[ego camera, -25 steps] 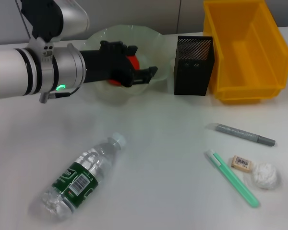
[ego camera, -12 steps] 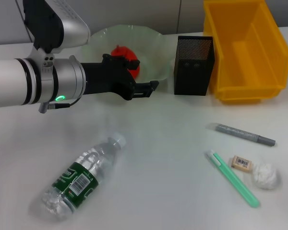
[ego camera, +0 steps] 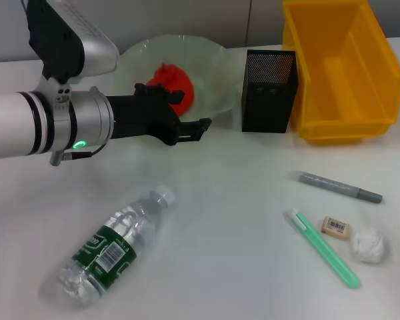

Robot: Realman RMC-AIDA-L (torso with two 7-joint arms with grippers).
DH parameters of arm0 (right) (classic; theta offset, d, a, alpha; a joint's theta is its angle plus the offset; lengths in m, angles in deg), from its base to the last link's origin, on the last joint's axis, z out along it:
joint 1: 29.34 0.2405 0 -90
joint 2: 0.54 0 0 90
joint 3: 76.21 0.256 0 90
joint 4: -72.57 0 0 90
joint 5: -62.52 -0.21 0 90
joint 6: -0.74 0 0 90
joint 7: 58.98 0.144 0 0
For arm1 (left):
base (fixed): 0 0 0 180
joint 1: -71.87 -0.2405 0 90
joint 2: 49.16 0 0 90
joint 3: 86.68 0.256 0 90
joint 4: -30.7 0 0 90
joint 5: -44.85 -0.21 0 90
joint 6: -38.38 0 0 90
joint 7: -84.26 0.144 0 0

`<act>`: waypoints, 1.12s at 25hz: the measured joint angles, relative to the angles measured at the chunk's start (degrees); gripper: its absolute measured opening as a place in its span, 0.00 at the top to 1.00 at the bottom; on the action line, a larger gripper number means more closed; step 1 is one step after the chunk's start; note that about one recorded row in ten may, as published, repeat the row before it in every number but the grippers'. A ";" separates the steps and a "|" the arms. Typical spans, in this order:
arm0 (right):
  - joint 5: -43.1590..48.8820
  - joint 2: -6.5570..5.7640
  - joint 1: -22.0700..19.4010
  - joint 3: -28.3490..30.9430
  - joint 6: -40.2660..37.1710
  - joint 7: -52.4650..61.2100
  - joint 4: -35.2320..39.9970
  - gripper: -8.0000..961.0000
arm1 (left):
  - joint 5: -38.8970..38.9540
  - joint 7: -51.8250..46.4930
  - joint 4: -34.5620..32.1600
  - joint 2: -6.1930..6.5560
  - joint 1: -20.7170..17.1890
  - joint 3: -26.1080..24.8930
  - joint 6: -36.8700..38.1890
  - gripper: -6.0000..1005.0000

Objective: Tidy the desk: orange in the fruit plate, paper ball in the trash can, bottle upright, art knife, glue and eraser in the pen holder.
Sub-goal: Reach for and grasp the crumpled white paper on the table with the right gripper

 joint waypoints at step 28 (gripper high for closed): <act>14.38 -0.85 6.82 -18.01 -2.08 13.81 3.08 0.15 | 0.47 0.87 -4.98 -0.09 3.89 0.30 1.71 0.28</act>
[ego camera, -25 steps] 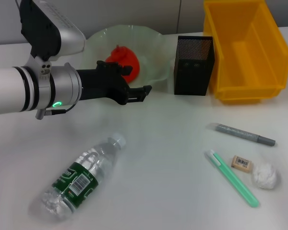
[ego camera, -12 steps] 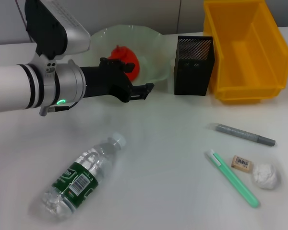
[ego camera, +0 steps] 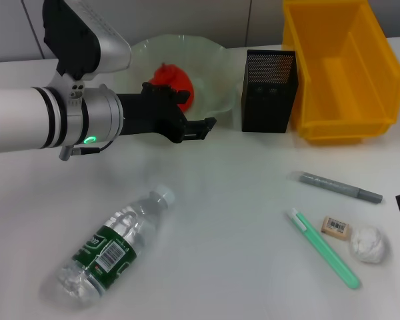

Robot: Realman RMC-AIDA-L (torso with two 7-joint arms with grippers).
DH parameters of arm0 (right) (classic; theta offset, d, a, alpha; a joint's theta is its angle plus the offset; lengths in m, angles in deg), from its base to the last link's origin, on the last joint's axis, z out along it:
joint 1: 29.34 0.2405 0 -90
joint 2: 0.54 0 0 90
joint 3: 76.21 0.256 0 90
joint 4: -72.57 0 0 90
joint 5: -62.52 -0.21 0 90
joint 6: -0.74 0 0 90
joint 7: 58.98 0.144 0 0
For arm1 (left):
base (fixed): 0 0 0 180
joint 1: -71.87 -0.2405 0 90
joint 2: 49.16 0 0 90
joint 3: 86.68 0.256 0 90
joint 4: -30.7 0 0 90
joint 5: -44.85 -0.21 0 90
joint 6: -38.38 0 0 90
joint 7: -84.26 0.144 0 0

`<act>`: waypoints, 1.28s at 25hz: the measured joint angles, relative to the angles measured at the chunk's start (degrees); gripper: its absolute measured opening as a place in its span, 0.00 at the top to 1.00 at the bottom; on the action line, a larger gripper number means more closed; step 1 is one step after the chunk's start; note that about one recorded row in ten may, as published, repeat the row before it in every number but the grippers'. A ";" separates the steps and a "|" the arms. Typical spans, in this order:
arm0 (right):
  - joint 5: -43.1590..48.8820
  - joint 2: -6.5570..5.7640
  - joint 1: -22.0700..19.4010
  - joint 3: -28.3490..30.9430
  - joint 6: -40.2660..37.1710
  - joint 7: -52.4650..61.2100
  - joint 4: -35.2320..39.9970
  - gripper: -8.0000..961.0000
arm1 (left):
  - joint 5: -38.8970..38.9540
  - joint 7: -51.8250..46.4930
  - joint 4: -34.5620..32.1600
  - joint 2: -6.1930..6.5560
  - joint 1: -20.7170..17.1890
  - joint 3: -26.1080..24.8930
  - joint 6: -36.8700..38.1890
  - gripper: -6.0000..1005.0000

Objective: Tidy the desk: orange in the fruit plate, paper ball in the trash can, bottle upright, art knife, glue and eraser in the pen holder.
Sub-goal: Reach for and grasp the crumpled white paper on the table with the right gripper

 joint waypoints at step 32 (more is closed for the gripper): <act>3.84 3.73 2.00 -13.57 7.91 1.85 -2.90 0.16 | 8.00 13.29 4.03 0.43 -4.62 -14.08 -23.86 0.28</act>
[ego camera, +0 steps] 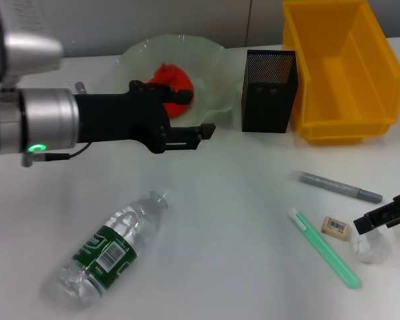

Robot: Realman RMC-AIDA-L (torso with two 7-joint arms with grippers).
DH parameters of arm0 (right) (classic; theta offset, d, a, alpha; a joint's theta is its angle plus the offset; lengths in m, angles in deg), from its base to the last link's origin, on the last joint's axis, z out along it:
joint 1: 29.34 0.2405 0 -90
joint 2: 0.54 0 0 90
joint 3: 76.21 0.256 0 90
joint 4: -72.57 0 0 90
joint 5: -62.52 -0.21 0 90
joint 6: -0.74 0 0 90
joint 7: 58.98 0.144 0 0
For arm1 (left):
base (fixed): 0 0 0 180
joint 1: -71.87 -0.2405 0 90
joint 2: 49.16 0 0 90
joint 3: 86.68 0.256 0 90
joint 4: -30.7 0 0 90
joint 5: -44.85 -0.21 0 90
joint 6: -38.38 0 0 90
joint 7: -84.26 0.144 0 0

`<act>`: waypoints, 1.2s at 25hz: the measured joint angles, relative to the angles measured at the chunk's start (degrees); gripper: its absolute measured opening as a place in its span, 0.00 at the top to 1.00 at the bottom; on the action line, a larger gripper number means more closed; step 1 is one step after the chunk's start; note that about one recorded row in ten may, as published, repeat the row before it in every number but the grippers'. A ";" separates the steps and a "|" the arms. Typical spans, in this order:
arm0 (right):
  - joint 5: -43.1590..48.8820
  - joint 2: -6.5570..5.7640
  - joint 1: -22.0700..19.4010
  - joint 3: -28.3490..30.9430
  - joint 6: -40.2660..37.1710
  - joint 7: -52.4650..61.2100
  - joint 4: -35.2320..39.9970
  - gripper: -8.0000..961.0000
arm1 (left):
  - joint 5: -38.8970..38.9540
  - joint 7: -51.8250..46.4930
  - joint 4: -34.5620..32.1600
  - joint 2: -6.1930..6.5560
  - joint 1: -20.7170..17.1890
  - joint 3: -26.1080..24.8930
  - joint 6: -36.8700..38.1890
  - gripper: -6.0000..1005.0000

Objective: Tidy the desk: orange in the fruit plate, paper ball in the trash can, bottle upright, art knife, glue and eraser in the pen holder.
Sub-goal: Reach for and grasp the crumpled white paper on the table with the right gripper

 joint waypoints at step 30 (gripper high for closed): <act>3.63 0.88 0.39 -2.28 1.70 0.41 -2.04 0.17 | 4.85 5.09 -1.59 -0.25 -2.22 -3.28 -10.11 0.28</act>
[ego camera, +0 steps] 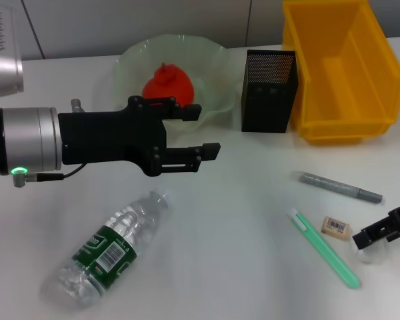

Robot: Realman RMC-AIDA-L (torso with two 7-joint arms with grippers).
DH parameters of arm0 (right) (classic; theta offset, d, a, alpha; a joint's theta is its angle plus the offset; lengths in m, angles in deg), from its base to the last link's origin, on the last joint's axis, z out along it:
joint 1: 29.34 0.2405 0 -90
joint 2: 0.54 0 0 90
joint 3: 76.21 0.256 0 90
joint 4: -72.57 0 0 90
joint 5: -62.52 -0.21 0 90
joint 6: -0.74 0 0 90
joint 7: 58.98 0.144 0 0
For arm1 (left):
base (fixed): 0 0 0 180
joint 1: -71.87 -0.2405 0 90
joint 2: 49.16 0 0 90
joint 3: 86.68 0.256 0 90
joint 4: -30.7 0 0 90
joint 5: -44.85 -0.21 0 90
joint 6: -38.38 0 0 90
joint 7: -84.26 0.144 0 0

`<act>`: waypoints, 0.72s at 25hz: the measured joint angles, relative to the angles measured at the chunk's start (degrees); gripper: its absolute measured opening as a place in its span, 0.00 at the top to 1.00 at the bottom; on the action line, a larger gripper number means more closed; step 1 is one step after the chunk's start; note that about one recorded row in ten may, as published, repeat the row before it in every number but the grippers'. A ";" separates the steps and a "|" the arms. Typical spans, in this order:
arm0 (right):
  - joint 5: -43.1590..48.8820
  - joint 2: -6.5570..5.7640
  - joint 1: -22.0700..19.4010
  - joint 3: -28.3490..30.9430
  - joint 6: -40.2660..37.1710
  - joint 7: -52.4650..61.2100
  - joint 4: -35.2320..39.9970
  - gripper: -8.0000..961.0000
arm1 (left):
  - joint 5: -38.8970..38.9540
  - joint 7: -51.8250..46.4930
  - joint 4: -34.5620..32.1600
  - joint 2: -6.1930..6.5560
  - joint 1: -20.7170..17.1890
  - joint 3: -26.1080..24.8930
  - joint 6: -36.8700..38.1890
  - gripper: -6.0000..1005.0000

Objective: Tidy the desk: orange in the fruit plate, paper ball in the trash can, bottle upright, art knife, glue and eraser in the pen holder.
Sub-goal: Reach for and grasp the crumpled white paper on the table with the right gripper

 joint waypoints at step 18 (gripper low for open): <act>2.81 0.23 1.09 -2.02 0.06 1.19 0.99 0.18 | 0.17 0.00 -0.90 -0.08 -0.08 -0.04 1.41 0.28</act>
